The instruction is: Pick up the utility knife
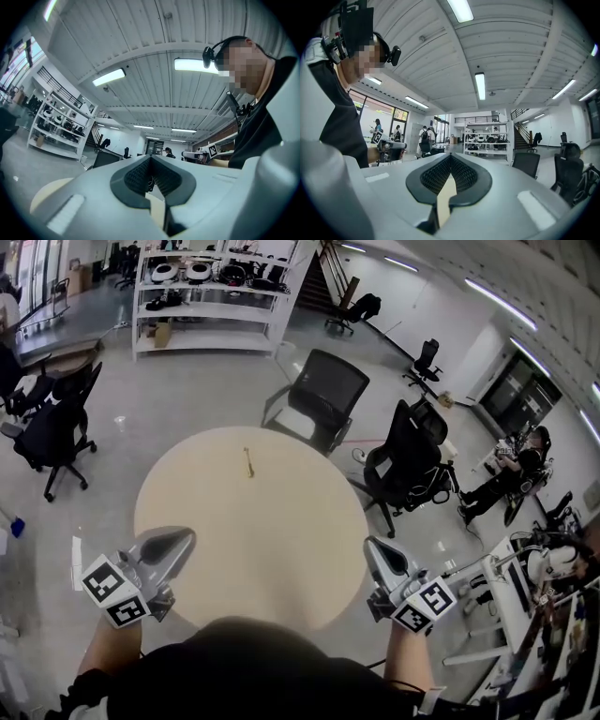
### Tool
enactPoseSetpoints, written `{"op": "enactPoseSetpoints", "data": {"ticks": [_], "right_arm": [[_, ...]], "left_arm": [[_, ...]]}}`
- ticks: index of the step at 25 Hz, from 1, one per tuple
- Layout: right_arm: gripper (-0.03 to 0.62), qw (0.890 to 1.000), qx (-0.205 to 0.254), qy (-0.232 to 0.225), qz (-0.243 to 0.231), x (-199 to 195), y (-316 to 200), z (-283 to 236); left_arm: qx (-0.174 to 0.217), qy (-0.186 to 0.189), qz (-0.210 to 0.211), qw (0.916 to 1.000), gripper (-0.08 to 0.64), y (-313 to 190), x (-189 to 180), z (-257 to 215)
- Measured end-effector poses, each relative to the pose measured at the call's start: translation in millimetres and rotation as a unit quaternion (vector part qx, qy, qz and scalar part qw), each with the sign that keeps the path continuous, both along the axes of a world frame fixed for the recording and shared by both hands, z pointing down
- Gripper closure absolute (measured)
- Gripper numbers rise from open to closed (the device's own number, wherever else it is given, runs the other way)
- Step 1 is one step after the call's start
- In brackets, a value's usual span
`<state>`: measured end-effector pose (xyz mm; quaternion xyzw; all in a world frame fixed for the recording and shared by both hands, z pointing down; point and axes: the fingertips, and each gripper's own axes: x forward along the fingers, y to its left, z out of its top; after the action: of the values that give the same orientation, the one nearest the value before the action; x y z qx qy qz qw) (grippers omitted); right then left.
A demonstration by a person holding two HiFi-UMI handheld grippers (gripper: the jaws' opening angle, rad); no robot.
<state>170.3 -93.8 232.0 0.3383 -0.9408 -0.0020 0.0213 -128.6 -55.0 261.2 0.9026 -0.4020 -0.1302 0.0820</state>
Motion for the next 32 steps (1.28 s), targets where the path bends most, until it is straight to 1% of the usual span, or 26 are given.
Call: {"op": "enactPoseSetpoints", "data": {"ticks": [4,8,10,13,15,18,21,25,29,32], "right_arm": [[0.578,1.0,-0.008,0.001,-0.023,-4.9,-38.3,7.3],[0.578,0.998,-0.01,-0.003,-0.069,0.1,-79.0,14.1],[0.578,0.995,-0.008,-0.007,-0.097,9.3,-103.6,17.2],[0.578,0.991,-0.01,-0.007,-0.133,28.7,-136.6,26.2],[0.577,0.988,-0.007,-0.013,-0.156,36.0,-158.3,29.2],[0.577,0.984,-0.005,-0.027,-0.177,30.4,-181.8,30.0],[0.577,0.982,-0.004,-0.042,-0.183,11.1,-182.1,34.6],[0.577,0.984,-0.05,-0.061,-0.16,-3.5,-183.2,59.2],[0.577,0.987,-0.049,-0.042,-0.149,-23.1,-197.9,60.5],[0.577,0.989,-0.056,-0.031,-0.135,-30.9,-217.3,58.8]], "left_arm": [[-0.01,-0.003,-0.02,0.9998,0.56,-21.7,-0.1,10.2],[-0.015,-0.01,-0.059,0.9981,0.56,-39.3,13.3,13.4],[-0.014,-0.017,-0.088,0.9959,0.56,-51.2,25.6,12.2],[-0.025,-0.02,-0.132,0.9908,0.56,-57.9,49.2,17.1],[-0.025,-0.029,-0.15,0.988,0.56,-55.2,63.1,18.8],[-0.028,-0.038,-0.167,0.9848,0.56,-51.1,70.8,18.7],[-0.036,-0.045,-0.171,0.9837,0.56,-49.1,55.1,19.0],[-0.049,-0.036,-0.168,0.984,0.56,-60.0,27.5,27.4],[-0.031,-0.052,-0.174,0.9829,0.56,-87.2,0.8,18.6],[-0.026,-0.055,-0.177,0.9823,0.56,-105.9,-14.7,18.6]]}}
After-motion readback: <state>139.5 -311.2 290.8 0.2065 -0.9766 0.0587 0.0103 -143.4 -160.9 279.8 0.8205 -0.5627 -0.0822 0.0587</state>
